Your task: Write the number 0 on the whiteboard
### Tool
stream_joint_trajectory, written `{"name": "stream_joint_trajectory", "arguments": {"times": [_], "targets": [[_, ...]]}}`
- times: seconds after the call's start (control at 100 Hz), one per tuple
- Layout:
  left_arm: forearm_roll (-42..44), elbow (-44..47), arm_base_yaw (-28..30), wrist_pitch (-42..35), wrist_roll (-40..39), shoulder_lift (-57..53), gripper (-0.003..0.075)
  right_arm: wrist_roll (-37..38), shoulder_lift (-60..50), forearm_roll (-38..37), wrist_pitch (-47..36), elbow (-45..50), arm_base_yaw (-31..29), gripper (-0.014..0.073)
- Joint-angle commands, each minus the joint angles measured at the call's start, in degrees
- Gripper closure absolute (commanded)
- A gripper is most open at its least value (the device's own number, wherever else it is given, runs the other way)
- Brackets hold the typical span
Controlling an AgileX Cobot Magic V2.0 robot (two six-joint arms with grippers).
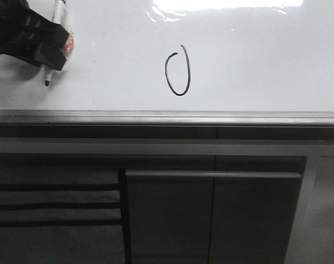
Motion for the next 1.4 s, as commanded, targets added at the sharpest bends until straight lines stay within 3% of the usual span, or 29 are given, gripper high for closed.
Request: {"name": "stream_joint_trajectory", "arguments": {"times": [0.0, 0.2, 0.25, 0.28, 0.37, 0.44, 0.56, 0.7, 0.8, 0.89, 0.99, 1.39], "targets": [[1.2, -3.6, 0.1, 3.1, -0.4, -3.0, 0.0433, 2.9, -2.2, -0.4, -3.9, -1.5, -0.4, 0.0335], [3.4, -6.0, 0.1, 17.9, -0.4, -11.7, 0.0436, 17.6, -7.6, -8.8, -3.1, -1.3, -0.4, 0.0335], [3.7, -5.9, 0.1, 21.3, -0.4, -15.2, 0.0437, 24.6, -9.0, -12.7, -2.6, -1.3, -0.4, 0.0335], [3.7, -5.5, 0.1, 23.1, -0.4, -17.4, 0.0436, 32.5, -9.8, -16.2, -3.2, -0.9, -0.4, 0.0335], [3.7, -1.8, 0.1, 22.6, -2.0, -25.8, 0.0437, 49.8, -13.4, -23.8, -6.4, 2.2, -0.4, 0.0335], [3.7, 3.5, 0.1, 17.9, -2.4, -33.2, 0.0437, 55.4, -17.7, -25.6, -13.3, 7.8, -0.4, 0.0335], [3.1, 14.6, 0.1, 6.4, -3.3, -45.7, 0.0461, 56.6, -26.0, -23.8, -28.4, 19.6, -0.4, 0.0403], [0.5, 26.9, 0.1, -9.3, -3.3, -58.9, 0.0614, 56.6, -33.5, -21.5, -47.6, 31.7, -0.4, 0.067], [-3.4, 33.7, 0.1, -19.5, -3.3, -66.0, 0.0726, 56.7, -36.3, -21.4, -67.7, 40.3, -0.4, 0.0666], [-3.4, 38.7, 0.1, -27.8, -3.3, -70.2, 0.074, 56.7, -36.7, -21.4, -77.7, 46.1, -0.4, 0.0666], [-3.4, 42.4, 0.1, -31.7, -3.3, -72.2, 0.074, 56.7, -36.7, -21.4, -80.3, 50.2, -0.4, 0.0666], [-3.1, 51.2, 1.7, -31.6, -1.8, -75.7, 0.0741, 56.7, -36.7, -21.4, -79.6, 59.7, -0.4, 0.0666]]}}
